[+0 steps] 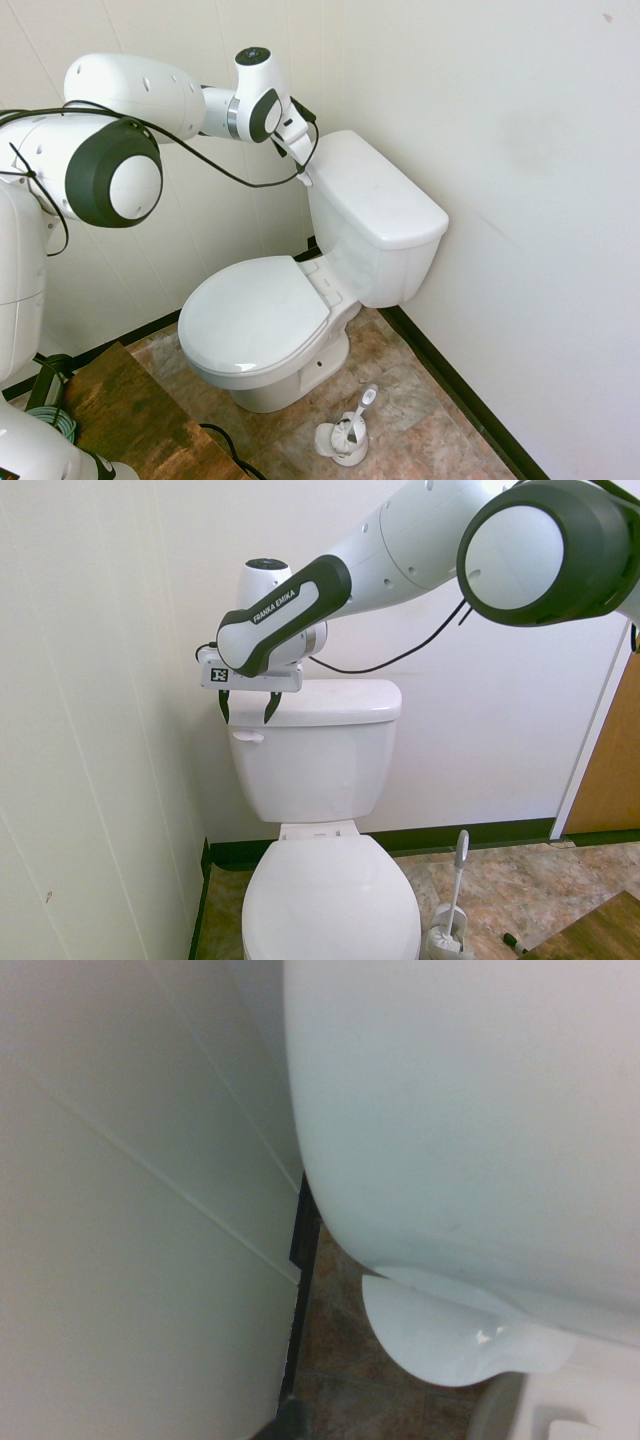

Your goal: Flush the toilet

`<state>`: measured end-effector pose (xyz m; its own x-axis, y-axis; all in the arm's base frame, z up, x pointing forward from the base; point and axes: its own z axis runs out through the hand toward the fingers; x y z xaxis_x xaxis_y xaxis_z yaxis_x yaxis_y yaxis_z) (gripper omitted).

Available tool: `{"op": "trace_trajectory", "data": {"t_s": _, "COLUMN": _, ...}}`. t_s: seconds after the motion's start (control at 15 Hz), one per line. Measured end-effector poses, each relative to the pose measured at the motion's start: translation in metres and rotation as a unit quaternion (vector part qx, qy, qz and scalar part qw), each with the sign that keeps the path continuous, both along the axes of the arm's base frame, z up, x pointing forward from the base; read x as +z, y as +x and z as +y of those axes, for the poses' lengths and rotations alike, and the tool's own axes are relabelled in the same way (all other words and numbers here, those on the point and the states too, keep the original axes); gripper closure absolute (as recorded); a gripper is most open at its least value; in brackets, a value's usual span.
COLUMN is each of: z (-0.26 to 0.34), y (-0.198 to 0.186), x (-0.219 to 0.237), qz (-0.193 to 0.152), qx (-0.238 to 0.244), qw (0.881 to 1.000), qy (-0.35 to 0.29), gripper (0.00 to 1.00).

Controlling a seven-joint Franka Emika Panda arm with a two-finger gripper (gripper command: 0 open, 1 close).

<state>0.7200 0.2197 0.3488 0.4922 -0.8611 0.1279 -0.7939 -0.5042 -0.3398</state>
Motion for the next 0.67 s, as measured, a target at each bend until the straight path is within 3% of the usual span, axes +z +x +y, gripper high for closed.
{"op": "trace_trajectory", "data": {"t_s": 0.67, "z": 0.003, "y": 0.024, "x": -0.019, "qz": 0.001, "qx": -0.021, "qw": 1.000, "qy": -0.001, "gripper": 1.00}}
